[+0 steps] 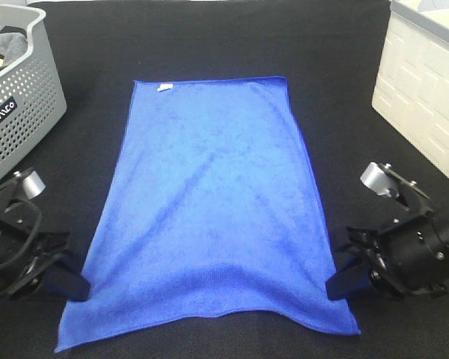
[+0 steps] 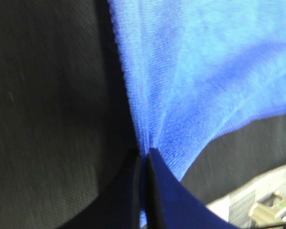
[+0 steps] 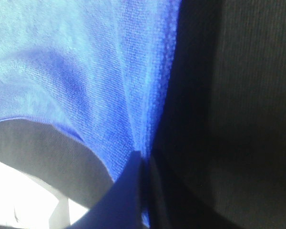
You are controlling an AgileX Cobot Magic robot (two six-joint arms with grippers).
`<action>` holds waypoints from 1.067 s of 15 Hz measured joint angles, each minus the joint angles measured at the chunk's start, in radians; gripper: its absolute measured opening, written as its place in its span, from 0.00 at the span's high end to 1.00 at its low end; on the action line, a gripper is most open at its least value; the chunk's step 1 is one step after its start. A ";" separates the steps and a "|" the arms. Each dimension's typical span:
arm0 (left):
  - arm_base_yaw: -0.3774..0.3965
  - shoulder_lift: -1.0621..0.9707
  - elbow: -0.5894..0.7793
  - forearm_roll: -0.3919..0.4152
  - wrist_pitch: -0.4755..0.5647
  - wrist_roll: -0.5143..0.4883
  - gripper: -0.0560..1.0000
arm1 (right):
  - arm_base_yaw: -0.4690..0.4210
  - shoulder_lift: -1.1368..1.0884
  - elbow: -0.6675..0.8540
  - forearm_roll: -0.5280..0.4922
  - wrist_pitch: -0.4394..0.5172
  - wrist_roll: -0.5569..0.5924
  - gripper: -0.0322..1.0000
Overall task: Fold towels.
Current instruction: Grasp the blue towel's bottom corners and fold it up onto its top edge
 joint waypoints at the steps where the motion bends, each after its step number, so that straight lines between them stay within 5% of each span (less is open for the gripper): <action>1: -0.002 -0.038 0.020 0.028 0.001 -0.020 0.95 | 0.000 -0.035 0.025 -0.018 0.009 0.023 0.97; 6: -0.002 -0.177 0.090 0.227 0.050 -0.193 0.95 | 0.000 -0.148 0.153 -0.063 0.015 0.084 0.97; 10: -0.002 -0.183 0.091 0.227 0.044 -0.215 0.95 | 0.000 -0.147 0.146 -0.082 0.016 0.086 0.97; 16: -0.002 -0.117 -0.073 0.215 -0.078 -0.242 0.95 | 0.000 -0.101 -0.176 -0.189 0.023 0.194 0.97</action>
